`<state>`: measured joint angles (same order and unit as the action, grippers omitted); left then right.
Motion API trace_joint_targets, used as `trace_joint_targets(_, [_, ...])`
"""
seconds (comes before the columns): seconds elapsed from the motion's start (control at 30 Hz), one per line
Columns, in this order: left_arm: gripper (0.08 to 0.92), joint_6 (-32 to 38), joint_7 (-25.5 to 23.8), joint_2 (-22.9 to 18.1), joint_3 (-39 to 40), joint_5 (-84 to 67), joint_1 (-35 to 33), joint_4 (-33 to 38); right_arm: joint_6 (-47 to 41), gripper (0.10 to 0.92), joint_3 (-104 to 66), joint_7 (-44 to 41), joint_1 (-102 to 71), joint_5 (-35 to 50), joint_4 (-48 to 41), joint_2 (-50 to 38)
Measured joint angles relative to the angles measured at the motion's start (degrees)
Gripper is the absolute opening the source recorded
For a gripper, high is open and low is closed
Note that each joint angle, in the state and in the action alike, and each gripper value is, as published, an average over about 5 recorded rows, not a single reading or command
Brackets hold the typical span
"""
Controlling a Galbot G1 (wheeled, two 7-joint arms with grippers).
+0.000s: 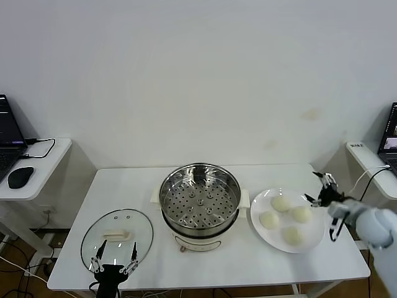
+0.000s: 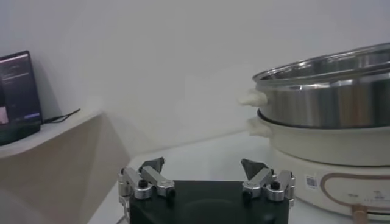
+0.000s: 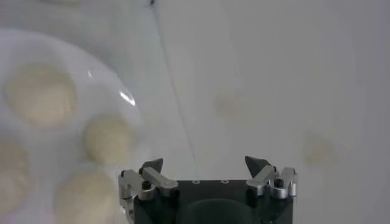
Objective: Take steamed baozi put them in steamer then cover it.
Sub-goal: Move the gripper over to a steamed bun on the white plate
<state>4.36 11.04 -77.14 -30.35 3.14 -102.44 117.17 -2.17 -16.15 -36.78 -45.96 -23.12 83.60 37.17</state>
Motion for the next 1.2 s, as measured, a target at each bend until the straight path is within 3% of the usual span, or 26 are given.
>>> trace_joint_targets(0.57, [0.823,1.53,-0.18,0.43,-0.84,0.85,0.35,-0.64,0.88,0.823,32.48,-21.15,29.33,7.05,-14.96,-1.55])
trace_joint_targets(1.2, [0.823,2.41,-0.73,0.95,-2.03,1.02,1.15,-1.36,6.36,0.823,45.24,-25.78,38.93,4.41,-26.09,7.07])
